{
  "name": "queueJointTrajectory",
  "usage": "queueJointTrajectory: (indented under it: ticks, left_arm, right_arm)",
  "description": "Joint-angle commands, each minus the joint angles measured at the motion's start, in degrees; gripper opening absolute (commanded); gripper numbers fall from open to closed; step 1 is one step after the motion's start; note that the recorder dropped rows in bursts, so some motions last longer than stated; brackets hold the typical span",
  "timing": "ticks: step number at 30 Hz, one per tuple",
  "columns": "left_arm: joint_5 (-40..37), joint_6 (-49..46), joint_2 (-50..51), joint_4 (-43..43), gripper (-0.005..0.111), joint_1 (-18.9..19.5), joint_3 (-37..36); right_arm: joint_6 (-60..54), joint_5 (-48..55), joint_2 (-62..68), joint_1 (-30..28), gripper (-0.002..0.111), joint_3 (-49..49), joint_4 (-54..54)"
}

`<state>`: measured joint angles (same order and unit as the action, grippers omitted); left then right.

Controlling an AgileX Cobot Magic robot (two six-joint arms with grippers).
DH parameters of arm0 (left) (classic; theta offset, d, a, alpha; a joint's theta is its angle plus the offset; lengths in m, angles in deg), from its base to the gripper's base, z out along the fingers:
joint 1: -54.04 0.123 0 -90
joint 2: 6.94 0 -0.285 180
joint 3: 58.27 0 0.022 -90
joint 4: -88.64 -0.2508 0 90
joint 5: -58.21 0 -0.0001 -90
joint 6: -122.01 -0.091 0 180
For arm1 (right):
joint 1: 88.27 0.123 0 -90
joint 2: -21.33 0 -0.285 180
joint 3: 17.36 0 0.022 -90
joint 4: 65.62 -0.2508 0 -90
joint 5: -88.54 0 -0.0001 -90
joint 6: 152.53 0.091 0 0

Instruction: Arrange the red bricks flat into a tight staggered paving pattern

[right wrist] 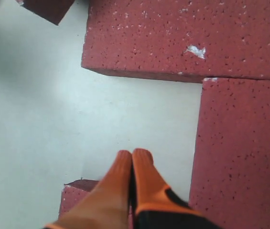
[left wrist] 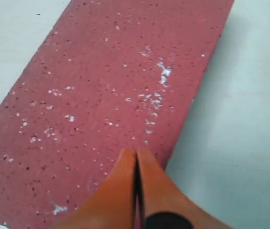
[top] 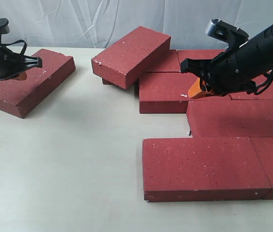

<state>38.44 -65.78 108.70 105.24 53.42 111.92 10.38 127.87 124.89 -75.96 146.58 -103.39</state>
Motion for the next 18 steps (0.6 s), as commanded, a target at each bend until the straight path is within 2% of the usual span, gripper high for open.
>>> queueJointTrajectory:
  ticks: [1, 6, 12, 18]
  left_arm:
    - [6.9, -0.3, 2.5, -0.2, 0.0, 1.1, -0.3]
    - [11.5, -0.3, 2.9, -6.8, 0.0, 1.1, -0.3]
    - [12.5, -0.3, 2.9, -15.1, 0.0, 1.1, -0.3]
    - [12.2, -0.3, 6.9, -14.9, 0.0, 1.1, -0.3]
  right_arm:
    - [-0.8, -0.7, -0.4, -0.1, -0.001, -0.4, -0.3]
    - [-1.0, -1.0, -0.4, -0.1, -0.001, -0.4, -0.3]
    - [-1.1, -1.1, -0.4, -0.1, -0.001, -0.4, -0.3]
    - [-1.2, -0.1, -0.4, -0.1, -0.001, -0.4, -0.3]
